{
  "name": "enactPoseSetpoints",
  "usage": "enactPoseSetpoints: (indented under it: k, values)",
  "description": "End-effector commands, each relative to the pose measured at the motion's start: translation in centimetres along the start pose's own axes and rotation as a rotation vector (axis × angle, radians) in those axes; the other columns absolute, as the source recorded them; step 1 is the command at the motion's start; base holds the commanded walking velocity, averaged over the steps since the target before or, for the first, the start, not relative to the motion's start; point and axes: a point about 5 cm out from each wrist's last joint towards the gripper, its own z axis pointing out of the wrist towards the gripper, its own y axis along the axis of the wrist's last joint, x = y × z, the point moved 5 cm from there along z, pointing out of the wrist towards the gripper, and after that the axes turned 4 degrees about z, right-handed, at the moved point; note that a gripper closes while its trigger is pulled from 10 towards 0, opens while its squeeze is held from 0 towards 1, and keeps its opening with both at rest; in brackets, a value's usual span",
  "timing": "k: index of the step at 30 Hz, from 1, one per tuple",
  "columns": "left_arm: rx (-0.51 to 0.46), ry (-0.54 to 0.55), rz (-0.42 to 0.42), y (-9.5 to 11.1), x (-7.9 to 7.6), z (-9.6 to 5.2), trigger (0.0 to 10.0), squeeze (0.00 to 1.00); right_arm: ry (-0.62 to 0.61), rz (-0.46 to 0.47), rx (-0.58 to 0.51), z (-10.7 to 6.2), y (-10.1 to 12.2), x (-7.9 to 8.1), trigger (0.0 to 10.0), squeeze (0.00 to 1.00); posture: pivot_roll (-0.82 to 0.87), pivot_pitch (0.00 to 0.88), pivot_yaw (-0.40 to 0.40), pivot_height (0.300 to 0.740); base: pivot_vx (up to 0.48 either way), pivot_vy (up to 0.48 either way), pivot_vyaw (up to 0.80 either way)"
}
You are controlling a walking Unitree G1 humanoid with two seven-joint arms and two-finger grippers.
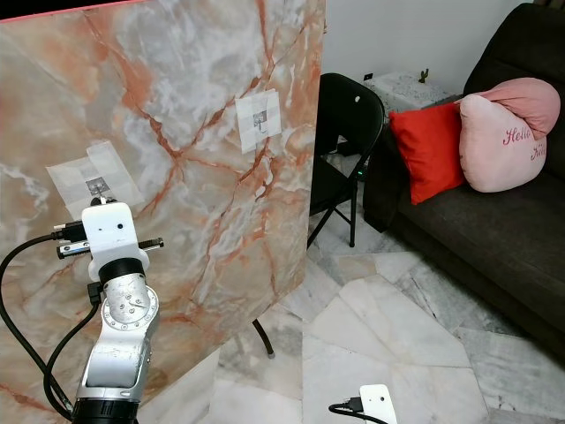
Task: Hang keys on a hook
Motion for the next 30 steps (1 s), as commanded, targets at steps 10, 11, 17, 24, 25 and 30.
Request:
enactPoseSetpoints:
  k: [10, 11, 17, 24, 25, 30]
  values:
    - [-0.001, 0.019, 0.013, 0.1, 0.3, 0.7, 10.0, 0.0, -0.002, 0.013, -0.011, 0.0, 0.2, 0.1, 10.0, 0.0, 0.06, 0.0, -0.036, 0.74, 0.0, 0.0, 0.0]
    - [-0.001, 0.022, 0.014, 0.1, 0.4, 0.7, 10.0, 0.0, -0.002, 0.013, -0.011, 0.0, 0.2, 0.1, 10.0, 0.0, 0.06, 0.0, -0.036, 0.74, 0.0, 0.0, 0.0]
    - [0.002, 0.054, 0.024, -0.1, 1.0, 1.1, 10.0, 0.0, -0.002, 0.011, -0.012, 0.0, 0.3, 0.1, 10.0, 0.0, 0.07, 0.0, -0.039, 0.74, 0.0, 0.0, 0.0]
    - [0.008, 0.049, 0.032, -0.3, 1.0, 1.3, 10.0, 0.0, -0.002, 0.012, -0.012, 0.0, 0.3, 0.1, 10.0, 0.0, 0.07, 0.0, -0.039, 0.74, 0.0, 0.0, 0.0]
    - [0.013, 0.045, 0.033, -0.4, 0.9, 1.3, 10.0, 0.0, -0.002, 0.012, -0.012, 0.0, 0.3, 0.1, 10.0, 0.0, 0.07, 0.0, -0.039, 0.74, 0.0, 0.0, 0.0]
    - [0.054, 0.012, 0.046, -1.4, 0.2, 0.7, 10.0, 0.0, -0.002, 0.013, -0.011, 0.0, 0.3, 0.1, 10.0, 0.0, 0.07, 0.0, -0.039, 0.74, 0.0, 0.0, 0.0]
